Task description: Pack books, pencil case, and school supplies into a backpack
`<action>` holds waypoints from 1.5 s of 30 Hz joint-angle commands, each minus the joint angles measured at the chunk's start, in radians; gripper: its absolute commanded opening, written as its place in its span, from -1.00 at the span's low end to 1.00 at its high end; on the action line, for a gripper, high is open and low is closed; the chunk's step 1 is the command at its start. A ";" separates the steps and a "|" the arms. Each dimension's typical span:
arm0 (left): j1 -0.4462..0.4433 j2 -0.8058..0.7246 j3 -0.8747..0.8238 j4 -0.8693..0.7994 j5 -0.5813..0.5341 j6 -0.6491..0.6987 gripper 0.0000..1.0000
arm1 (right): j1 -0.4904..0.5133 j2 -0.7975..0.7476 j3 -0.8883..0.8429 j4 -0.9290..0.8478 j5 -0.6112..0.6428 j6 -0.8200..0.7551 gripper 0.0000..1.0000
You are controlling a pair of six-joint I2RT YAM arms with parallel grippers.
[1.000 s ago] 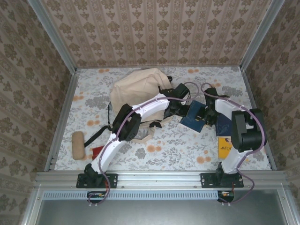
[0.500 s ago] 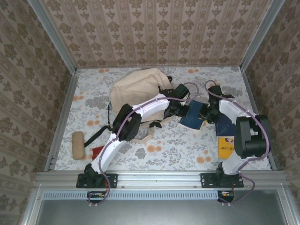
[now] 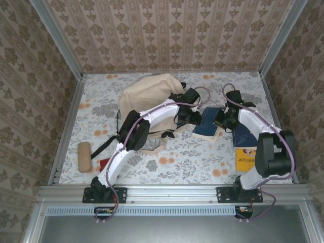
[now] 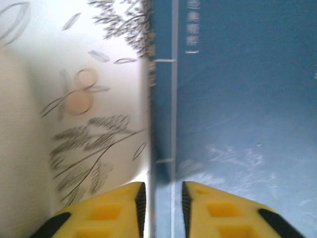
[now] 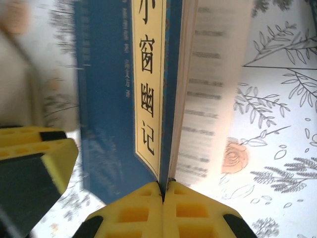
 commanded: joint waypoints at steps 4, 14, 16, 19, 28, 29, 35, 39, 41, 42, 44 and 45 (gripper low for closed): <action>0.155 -0.258 -0.132 0.107 0.175 0.012 0.05 | -0.022 -0.180 0.047 0.044 -0.215 -0.073 -1.00; 0.283 -0.443 -0.394 0.366 0.452 -0.111 0.61 | -0.008 -0.236 0.095 0.343 -0.730 0.076 -1.00; 0.280 -0.465 -0.422 0.403 0.476 -0.114 0.78 | 0.002 -0.228 0.116 0.362 -0.768 0.091 -1.00; 0.276 -0.496 -0.476 0.523 0.533 -0.174 0.91 | 0.020 -0.210 0.139 0.379 -0.806 0.097 -1.00; 0.267 -0.505 -0.504 0.669 0.613 -0.274 0.87 | 0.031 -0.177 0.128 0.514 -0.902 0.185 -1.00; 0.270 -0.507 -0.511 0.689 0.623 -0.294 0.87 | 0.030 -0.174 0.128 0.507 -0.897 0.182 -1.00; 0.274 -0.535 -0.561 0.835 0.672 -0.407 0.94 | 0.029 -0.151 0.129 0.491 -0.889 0.172 -1.00; 0.261 -0.545 -0.556 0.773 0.698 -0.377 0.84 | 0.029 -0.141 0.131 0.504 -0.899 0.175 -1.00; 0.264 -0.559 -0.568 0.780 0.696 -0.384 0.65 | 0.028 -0.141 0.133 0.501 -0.897 0.171 -1.00; 0.269 -0.567 -0.577 0.791 0.691 -0.393 0.53 | 0.028 -0.141 0.136 0.493 -0.891 0.167 -1.00; 0.279 -0.584 -0.591 0.824 0.683 -0.422 0.25 | 0.028 -0.141 0.138 0.473 -0.879 0.151 -1.00; 0.284 -0.590 -0.598 0.845 0.678 -0.439 0.10 | 0.026 -0.115 0.137 0.462 -0.868 0.144 -1.00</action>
